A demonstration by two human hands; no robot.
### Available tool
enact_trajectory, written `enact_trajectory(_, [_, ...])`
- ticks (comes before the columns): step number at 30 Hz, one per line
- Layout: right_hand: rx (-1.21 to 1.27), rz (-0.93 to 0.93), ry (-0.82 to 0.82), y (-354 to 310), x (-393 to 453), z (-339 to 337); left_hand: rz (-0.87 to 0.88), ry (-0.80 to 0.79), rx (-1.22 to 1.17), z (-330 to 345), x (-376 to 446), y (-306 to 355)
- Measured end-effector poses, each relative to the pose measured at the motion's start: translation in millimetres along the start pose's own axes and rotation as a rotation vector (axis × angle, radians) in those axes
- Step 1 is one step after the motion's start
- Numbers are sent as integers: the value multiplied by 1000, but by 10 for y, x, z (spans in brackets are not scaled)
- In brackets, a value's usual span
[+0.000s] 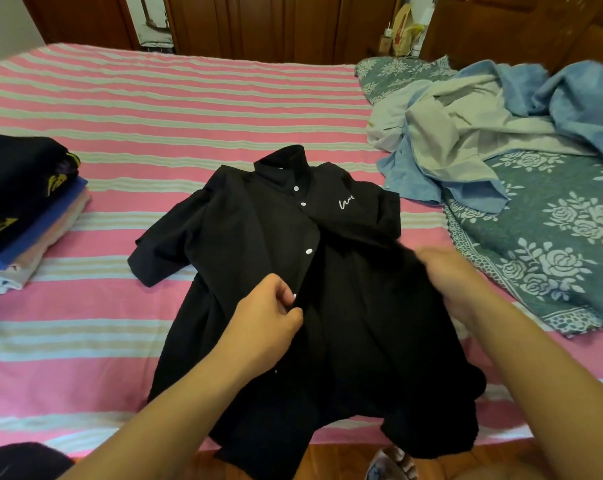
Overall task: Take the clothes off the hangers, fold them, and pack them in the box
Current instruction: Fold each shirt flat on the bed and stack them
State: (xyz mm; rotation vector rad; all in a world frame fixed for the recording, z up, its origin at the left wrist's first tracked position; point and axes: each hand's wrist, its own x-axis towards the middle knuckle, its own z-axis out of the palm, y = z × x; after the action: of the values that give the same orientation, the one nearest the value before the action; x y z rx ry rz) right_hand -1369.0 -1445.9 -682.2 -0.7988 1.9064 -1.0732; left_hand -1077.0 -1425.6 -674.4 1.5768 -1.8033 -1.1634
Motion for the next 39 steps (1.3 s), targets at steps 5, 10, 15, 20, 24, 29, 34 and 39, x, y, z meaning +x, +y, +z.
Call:
enact_trajectory(5, [-534, -50, 246, 122, 185, -77, -76, -242, -38, 247, -16, 13])
enact_trajectory(10, [-671, -515, 350, -49, 111, 239, -78, -562, 85, 314, 60, 67])
enact_trajectory(15, [-705, -317, 173, 105, 362, 268, 5, -274, 147, 304, 538, 138])
enact_trajectory(20, [-590, -520, 252, -147, 269, 304, -47, -6, 91, 455, 1008, 27])
enact_trajectory(24, [-542, -514, 24, -256, 47, 588, -86, 61, 159, 611, 1117, 1])
enact_trajectory(29, [-598, -354, -54, -204, 65, 813, -36, 113, 464, 789, 1173, 122])
enact_trajectory(34, [-575, -235, -5, -233, 57, 801, -36, 53, 517, 876, 1229, 219])
enact_trajectory(39, [-122, -89, -75, -293, 105, 628, -88, 1, 403, 797, 1233, 230])
